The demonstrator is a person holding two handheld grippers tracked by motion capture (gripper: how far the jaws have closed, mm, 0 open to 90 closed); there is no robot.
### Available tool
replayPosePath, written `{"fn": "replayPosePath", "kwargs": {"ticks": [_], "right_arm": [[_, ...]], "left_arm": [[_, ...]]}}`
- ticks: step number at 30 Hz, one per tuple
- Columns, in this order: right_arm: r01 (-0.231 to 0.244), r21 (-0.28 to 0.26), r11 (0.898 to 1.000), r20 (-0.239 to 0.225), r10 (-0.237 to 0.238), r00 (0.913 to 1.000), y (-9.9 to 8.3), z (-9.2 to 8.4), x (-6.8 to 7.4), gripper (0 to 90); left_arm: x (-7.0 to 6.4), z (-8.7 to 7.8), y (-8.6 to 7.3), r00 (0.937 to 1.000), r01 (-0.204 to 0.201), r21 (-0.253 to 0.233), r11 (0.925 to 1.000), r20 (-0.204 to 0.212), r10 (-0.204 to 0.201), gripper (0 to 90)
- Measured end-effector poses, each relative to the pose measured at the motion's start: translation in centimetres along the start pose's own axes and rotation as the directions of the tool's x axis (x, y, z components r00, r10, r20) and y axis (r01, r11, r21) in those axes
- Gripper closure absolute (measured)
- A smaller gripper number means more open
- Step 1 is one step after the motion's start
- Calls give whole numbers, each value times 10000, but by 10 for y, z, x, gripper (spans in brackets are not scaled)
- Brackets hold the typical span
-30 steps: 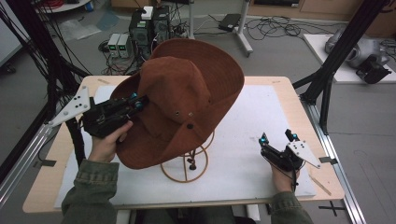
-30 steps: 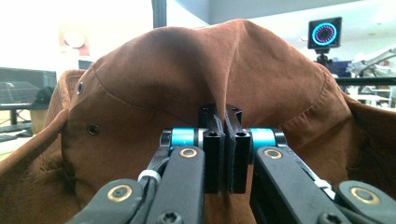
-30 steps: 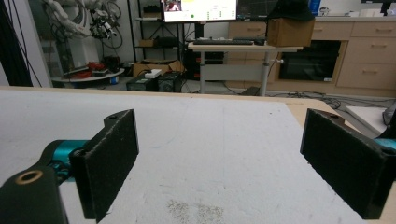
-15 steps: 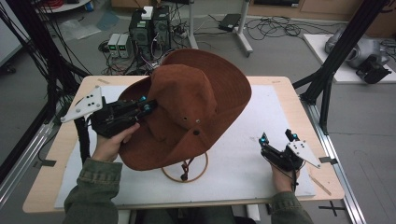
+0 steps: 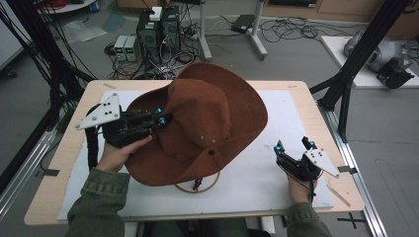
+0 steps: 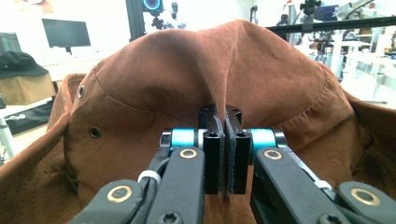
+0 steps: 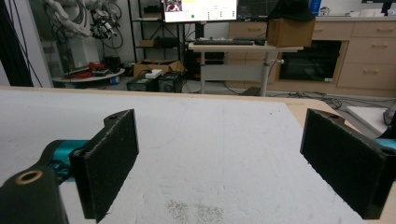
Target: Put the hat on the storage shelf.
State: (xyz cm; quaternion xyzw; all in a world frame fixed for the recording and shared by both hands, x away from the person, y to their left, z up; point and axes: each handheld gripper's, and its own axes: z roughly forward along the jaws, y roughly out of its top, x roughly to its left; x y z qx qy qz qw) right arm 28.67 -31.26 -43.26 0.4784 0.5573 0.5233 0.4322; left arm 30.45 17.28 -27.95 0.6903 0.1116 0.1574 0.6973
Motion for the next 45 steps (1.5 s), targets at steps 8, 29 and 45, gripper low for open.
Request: {"fn": "replayPosePath", "kwargs": {"ticks": [8,29,45], "right_arm": [[13,16,10000,-38,-13,10000,0,0,0,106],[8,10,10000,-24,-8,10000,0,0,0,106],[-32,6,10000,-4,32,10000,0,0,1,106]], "left_arm": [[-1,3,-5,9999,-72,530,9986,137,64,873],[-6,-4,-4,9942,-562,-743,9957,-962,489,578],[-5,-15,-7,9887,-435,-794,9959,-1466,315,493]]}}
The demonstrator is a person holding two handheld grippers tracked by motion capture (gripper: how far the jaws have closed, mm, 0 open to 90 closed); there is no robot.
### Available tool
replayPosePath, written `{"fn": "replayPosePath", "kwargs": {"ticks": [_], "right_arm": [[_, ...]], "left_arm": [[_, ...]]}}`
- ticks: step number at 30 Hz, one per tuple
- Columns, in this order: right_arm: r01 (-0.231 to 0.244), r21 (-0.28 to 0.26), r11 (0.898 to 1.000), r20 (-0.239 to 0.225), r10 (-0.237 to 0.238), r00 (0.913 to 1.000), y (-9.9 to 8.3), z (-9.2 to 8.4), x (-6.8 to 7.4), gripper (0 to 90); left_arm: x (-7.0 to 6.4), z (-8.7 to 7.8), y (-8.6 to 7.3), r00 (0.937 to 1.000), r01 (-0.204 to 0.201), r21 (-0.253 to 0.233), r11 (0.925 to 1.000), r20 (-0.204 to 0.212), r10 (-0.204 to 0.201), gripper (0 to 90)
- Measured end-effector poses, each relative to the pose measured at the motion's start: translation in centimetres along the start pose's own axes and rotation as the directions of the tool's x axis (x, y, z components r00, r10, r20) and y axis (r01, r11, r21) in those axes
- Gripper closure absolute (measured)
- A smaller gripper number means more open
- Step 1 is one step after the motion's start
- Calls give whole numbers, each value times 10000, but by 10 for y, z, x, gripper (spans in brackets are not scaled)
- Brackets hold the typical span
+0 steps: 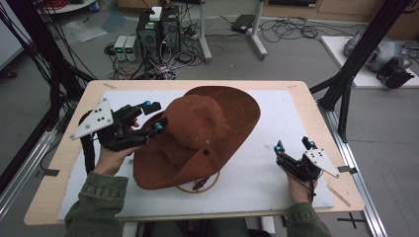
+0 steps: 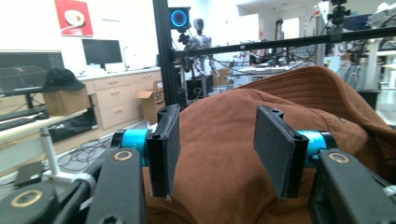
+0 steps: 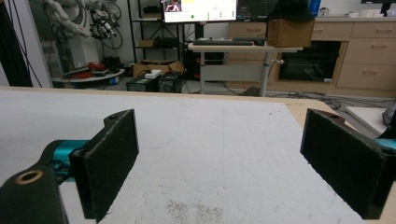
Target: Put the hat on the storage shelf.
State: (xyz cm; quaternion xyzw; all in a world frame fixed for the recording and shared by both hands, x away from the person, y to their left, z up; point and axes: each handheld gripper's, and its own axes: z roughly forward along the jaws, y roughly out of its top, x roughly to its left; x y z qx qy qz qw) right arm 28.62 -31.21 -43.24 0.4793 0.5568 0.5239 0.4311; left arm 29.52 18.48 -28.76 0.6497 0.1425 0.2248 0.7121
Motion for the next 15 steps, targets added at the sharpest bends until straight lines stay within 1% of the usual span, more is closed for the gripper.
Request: {"fn": "replayPosePath", "kwargs": {"ticks": [4,7,10,11,13,15], "right_arm": [[2,-4,10000,10,-2,10000,0,0,0,106],[5,-48,10000,-3,-5,10000,0,0,0,106],[19,-50,10000,1,-19,10000,1,-1,0,106],[16,-52,10000,10,-16,10000,1,-1,0,106],[16,-54,10000,1,-16,10000,1,0,1,105],[13,-39,10000,-4,-13,10000,1,-1,1,106]], "left_arm": [[2,-7,1,9993,40,11,10000,-379,-40,449],[3,-14,1,9972,127,83,9999,-735,-121,411],[5,-21,0,9927,154,186,9997,-1200,-131,364],[6,-24,-1,9909,160,221,9996,-1341,-129,360],[7,-30,-4,9885,305,209,9993,-1489,-270,332],[8,-36,-6,9844,409,281,9988,-1725,-355,309]]}}
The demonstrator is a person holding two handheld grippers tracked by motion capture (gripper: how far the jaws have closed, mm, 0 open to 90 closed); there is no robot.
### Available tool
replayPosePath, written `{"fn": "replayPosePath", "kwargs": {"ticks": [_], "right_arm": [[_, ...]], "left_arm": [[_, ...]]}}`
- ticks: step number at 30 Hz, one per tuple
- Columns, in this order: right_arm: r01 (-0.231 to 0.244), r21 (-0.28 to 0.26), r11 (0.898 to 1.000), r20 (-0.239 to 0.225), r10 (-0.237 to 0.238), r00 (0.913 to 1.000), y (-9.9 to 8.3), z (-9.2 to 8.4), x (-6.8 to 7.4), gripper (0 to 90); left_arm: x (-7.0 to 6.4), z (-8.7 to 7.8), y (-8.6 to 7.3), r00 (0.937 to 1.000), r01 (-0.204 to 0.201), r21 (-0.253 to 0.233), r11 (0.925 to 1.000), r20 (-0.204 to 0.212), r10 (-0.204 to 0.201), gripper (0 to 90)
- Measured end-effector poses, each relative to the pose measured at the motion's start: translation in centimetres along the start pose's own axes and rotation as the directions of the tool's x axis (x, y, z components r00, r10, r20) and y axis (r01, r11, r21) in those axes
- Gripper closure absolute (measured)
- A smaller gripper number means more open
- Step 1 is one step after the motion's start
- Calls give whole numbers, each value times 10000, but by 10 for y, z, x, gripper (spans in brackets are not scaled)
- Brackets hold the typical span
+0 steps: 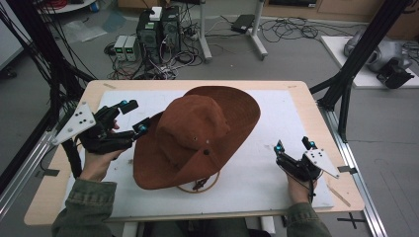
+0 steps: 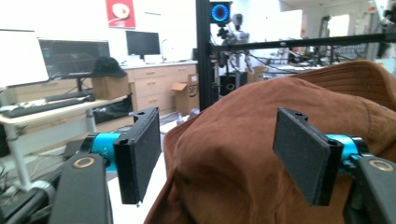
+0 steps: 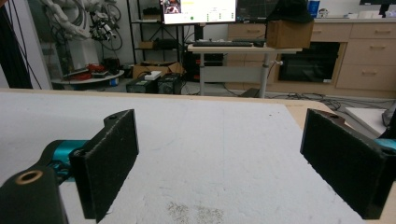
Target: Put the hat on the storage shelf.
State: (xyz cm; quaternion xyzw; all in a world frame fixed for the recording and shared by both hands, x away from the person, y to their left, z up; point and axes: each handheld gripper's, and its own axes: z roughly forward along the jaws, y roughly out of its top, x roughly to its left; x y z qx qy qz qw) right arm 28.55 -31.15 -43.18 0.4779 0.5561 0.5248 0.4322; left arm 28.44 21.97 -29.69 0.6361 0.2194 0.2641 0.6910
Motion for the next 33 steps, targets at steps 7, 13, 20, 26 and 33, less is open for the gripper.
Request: {"fn": "replayPosePath", "kwargs": {"ticks": [7,13,20,26,33], "right_arm": [[-38,22,10000,-20,38,10000,0,0,1,106],[15,15,10000,-33,-15,10000,0,0,1,105],[-98,-16,10000,-11,98,10000,1,-1,0,105],[-93,-193,9998,108,95,9999,2,-2,-2,105],[-202,-192,9996,189,205,9996,2,-3,-1,105]], "left_arm": [[5,-15,-9,9951,23,436,9990,-991,20,251],[4,-27,-16,9802,-100,777,9969,-1965,251,210],[7,-46,-34,9423,70,1193,9928,-3331,334,177],[8,-63,-48,8928,-44,1128,9936,-4470,547,202],[3,-79,-59,8019,-85,728,9973,-5953,503,203]]}}
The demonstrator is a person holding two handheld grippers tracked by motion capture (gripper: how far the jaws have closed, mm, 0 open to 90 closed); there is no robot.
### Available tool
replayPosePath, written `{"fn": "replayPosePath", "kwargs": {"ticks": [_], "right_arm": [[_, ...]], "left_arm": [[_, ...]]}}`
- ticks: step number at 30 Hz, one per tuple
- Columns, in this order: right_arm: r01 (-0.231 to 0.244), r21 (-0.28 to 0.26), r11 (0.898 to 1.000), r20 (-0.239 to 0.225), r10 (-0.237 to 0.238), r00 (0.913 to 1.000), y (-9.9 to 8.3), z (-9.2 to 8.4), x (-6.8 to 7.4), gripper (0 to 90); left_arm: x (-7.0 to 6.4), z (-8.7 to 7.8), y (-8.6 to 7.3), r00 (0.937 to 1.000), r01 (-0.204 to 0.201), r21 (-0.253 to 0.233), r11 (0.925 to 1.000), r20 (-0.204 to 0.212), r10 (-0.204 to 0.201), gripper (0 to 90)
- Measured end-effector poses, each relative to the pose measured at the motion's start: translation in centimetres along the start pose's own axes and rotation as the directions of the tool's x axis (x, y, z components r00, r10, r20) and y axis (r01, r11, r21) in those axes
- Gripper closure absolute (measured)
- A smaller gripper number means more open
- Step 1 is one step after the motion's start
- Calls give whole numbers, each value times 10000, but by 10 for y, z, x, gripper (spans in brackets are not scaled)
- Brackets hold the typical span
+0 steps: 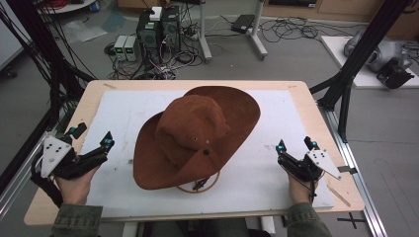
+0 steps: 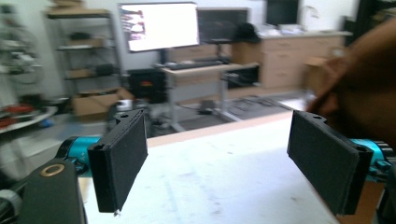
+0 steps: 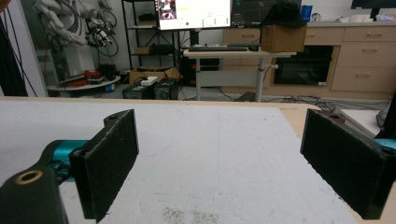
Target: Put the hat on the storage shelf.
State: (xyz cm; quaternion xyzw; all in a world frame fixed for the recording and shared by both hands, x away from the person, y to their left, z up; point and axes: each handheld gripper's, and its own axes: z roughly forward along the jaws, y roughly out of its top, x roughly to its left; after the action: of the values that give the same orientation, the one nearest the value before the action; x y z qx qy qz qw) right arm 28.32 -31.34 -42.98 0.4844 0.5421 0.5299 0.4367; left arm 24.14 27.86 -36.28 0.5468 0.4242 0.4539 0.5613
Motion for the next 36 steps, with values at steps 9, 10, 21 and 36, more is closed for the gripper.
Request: {"fn": "replayPosePath", "kwargs": {"ticks": [9,10,21,36], "right_arm": [[-102,-87,9999,-64,101,9999,0,-1,0,105],[-80,-89,9999,-70,79,9999,0,-1,0,105],[-19,-113,9999,-93,17,10000,-1,-2,3,105],[-102,-135,9999,-218,99,9997,-4,-6,3,105]], "left_arm": [[10,-16,-31,9933,284,-23,9996,-1123,-285,203],[11,-18,-34,9941,278,-110,9996,-1041,-288,214],[18,-25,-69,9844,332,200,9992,-1737,-292,212],[19,-17,-80,9861,548,515,9972,-1597,-460,197]]}}
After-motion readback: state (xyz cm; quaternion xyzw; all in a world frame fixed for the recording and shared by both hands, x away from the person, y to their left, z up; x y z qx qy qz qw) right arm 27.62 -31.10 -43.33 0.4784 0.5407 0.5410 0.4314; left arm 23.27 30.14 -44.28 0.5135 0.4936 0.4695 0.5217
